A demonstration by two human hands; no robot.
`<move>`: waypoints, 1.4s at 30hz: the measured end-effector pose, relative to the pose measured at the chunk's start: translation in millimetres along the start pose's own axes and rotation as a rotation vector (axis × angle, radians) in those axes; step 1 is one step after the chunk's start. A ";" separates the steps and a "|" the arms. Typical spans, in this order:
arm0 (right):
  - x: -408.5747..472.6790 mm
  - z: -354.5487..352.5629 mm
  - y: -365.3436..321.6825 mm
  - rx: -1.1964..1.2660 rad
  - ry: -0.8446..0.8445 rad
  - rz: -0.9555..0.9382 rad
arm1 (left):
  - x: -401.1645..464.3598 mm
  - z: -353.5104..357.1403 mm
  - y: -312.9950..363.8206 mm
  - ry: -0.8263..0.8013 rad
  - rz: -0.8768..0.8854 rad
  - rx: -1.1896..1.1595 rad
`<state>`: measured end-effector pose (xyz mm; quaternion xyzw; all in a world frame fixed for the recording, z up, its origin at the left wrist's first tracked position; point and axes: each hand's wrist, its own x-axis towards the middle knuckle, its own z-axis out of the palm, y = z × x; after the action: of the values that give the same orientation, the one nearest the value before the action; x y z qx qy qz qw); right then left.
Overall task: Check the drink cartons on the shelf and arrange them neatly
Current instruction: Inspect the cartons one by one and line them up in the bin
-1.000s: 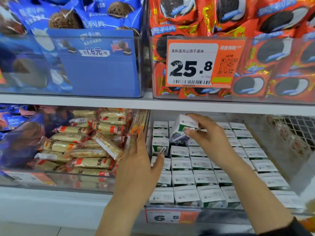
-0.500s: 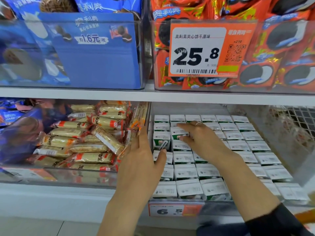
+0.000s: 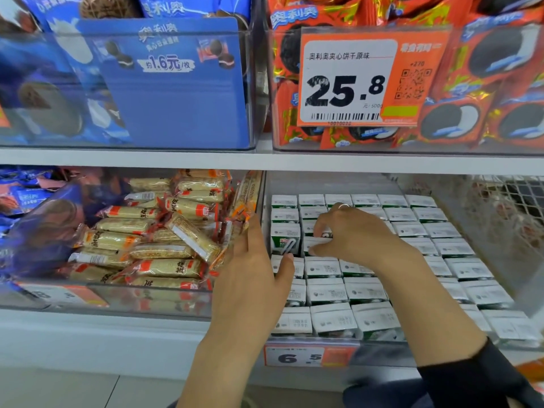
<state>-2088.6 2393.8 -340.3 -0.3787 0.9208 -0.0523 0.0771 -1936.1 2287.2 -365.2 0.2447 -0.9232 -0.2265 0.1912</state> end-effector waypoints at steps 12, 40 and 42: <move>2.8 6.7 4.2 0.059 0.175 -0.142 | 0.2 -3.2 0.0 -0.037 -0.003 0.031; -94.6 -0.9 28.9 1.537 0.278 0.163 | -14.8 17.9 44.6 -0.313 0.265 -0.697; -95.4 -0.3 28.9 1.544 0.249 0.161 | -15.4 17.9 45.3 -0.293 0.259 -0.694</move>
<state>-2041.7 2481.6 -334.7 -0.1413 0.6504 -0.7137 0.2182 -1948.5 2336.5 -360.5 0.0124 -0.8326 -0.5313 0.1558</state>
